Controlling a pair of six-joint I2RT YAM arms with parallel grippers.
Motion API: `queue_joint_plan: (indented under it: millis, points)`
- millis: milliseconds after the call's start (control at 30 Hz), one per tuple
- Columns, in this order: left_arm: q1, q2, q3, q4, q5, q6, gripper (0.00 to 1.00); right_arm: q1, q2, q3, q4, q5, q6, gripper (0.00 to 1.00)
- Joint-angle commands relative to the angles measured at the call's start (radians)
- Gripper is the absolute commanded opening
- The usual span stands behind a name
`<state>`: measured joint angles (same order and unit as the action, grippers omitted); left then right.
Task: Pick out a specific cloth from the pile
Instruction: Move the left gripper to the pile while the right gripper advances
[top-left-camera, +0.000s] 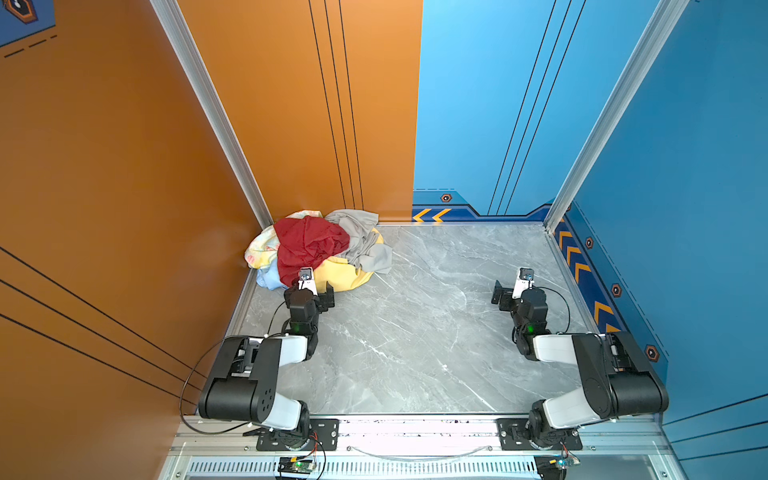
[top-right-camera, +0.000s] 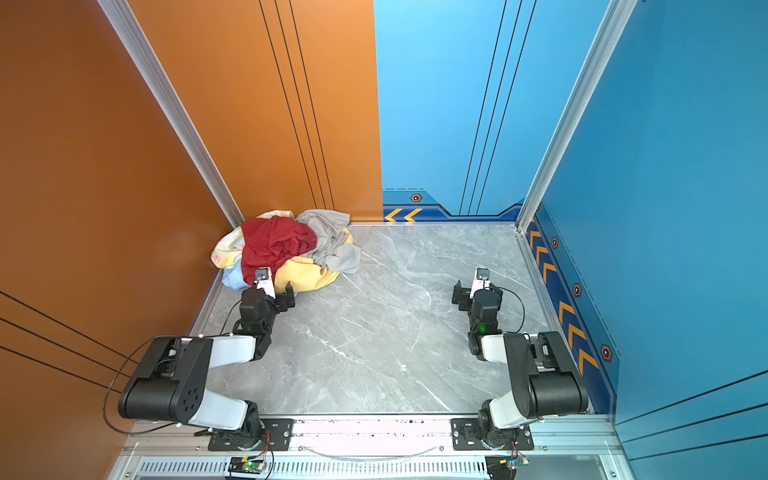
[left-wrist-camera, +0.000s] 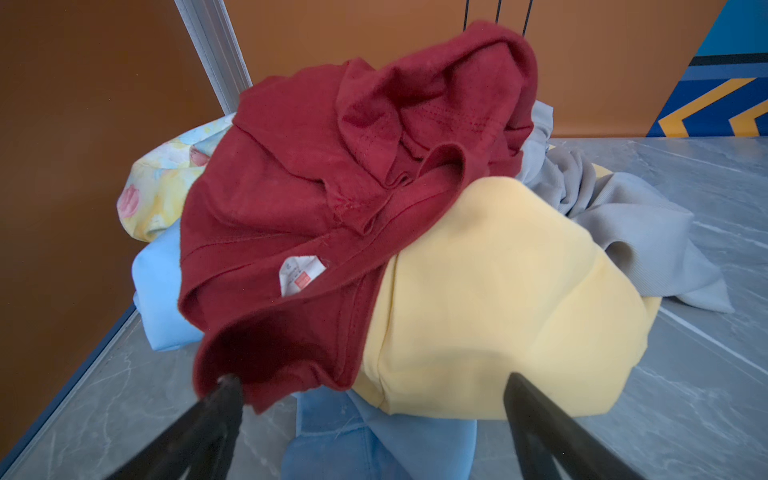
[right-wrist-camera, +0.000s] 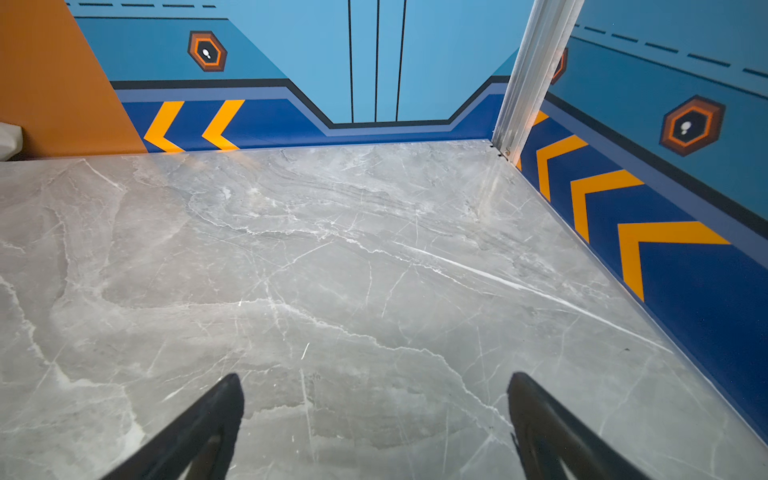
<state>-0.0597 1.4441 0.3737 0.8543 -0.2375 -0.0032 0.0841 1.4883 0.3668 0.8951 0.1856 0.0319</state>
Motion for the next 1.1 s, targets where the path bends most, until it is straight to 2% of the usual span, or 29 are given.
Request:
queue_joint_plan:
  millis: [0,200,333,467,633,733,833,967,1067]
  points:
    - [-0.014,-0.063,0.025,-0.119,-0.027,0.016,0.98,0.035,-0.026,0.020,-0.079,0.062,-0.045,1.00]
    - [-0.052,-0.175,0.115,-0.364,-0.089,0.010,0.98,0.120,-0.098,0.062,-0.190,0.181,-0.109,0.99]
    - [-0.070,-0.244,0.213,-0.594,-0.113,-0.050,0.98,0.180,-0.162,0.085,-0.253,0.261,-0.131,1.00]
    - [-0.080,-0.312,0.301,-0.816,-0.132,-0.131,0.98,0.202,-0.248,0.087,-0.294,0.215,-0.078,1.00]
    - [-0.057,-0.393,0.345,-1.006,-0.107,-0.276,0.98,0.256,-0.327,0.077,-0.313,0.125,-0.042,0.99]
    - [0.006,-0.444,0.350,-1.107,-0.054,-0.404,0.98,0.295,-0.357,0.069,-0.305,0.054,-0.049,1.00]
    - [0.115,-0.478,0.346,-1.173,0.041,-0.535,1.00,0.332,-0.367,0.063,-0.290,-0.048,-0.061,1.00]
    - [0.263,-0.480,0.333,-1.207,0.161,-0.666,0.98,0.382,-0.346,0.063,-0.263,-0.149,-0.092,1.00]
    - [0.384,-0.430,0.315,-1.178,0.308,-0.770,0.95,0.414,-0.319,0.069,-0.255,-0.238,-0.109,1.00]
